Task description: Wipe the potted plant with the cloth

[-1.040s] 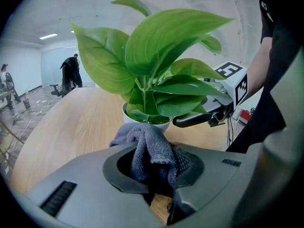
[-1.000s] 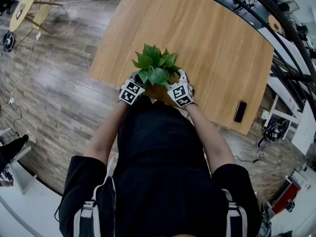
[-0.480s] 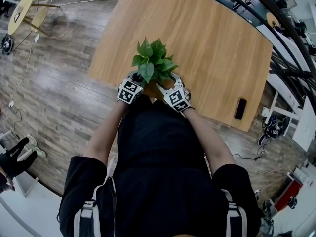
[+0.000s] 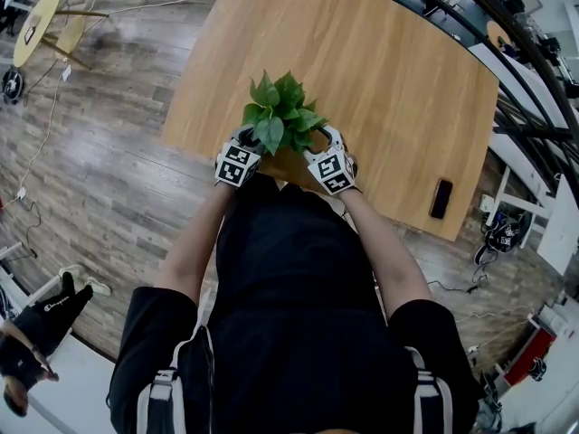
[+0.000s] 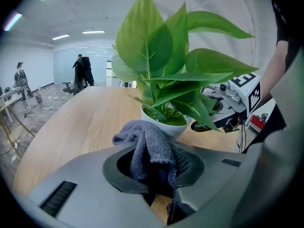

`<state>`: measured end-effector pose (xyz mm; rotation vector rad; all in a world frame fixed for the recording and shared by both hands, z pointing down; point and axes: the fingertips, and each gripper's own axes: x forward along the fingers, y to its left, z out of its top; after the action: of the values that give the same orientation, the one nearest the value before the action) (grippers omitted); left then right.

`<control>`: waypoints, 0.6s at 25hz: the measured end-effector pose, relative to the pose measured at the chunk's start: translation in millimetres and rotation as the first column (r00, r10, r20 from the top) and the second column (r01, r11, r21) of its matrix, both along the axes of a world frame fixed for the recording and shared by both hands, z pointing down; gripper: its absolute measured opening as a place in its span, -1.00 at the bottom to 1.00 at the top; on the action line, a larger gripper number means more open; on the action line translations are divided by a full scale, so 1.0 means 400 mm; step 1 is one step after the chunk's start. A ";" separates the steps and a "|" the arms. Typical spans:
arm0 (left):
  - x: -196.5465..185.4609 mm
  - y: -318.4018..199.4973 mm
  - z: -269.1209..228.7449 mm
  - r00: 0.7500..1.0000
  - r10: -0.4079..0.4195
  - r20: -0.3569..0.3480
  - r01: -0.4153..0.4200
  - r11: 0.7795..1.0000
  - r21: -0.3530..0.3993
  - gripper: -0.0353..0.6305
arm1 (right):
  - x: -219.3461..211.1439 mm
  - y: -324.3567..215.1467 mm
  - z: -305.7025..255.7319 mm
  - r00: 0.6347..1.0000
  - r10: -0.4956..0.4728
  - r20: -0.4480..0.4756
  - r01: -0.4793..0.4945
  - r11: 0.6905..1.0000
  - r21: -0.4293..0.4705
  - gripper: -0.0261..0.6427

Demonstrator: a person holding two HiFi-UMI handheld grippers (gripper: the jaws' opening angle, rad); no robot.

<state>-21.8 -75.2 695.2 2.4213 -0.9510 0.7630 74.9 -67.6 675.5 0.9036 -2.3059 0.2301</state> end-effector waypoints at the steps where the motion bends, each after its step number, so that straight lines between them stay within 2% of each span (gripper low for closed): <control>1: -0.001 -0.006 0.000 1.000 -0.002 -0.001 0.002 1.000 -0.002 -0.55 | 0.009 -0.013 0.002 1.000 0.007 -0.003 -0.007 1.000 -0.002 -0.20; 4: -0.009 -0.008 -0.004 1.000 -0.010 -0.002 0.010 1.000 -0.010 -0.55 | 0.028 -0.022 -0.001 0.999 0.043 0.030 -0.043 0.999 -0.022 -0.20; 6: -0.021 0.004 -0.034 0.998 -0.047 -0.035 0.046 0.999 -0.017 -0.55 | 0.029 0.001 -0.019 0.993 0.084 0.088 -0.080 0.995 -0.054 -0.20; 9: -0.049 0.025 -0.078 0.995 -0.075 -0.062 0.076 0.997 0.020 -0.55 | 0.036 0.033 -0.074 0.972 0.153 0.177 -0.143 0.987 -0.068 -0.20; 12: -0.064 0.046 -0.138 0.994 -0.076 -0.076 0.082 0.994 0.078 -0.55 | 0.052 0.053 -0.153 0.946 0.211 0.248 -0.208 0.977 -0.038 -0.20; 15: -0.088 0.074 -0.214 0.980 -0.144 -0.138 0.159 0.982 0.099 -0.55 | 0.047 0.085 -0.254 0.927 0.208 0.312 -0.229 0.973 0.034 -0.20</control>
<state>-57.1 -45.6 609.8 2.4225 -1.1359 0.5042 93.9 -33.6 573.8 1.2384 -2.5057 0.4130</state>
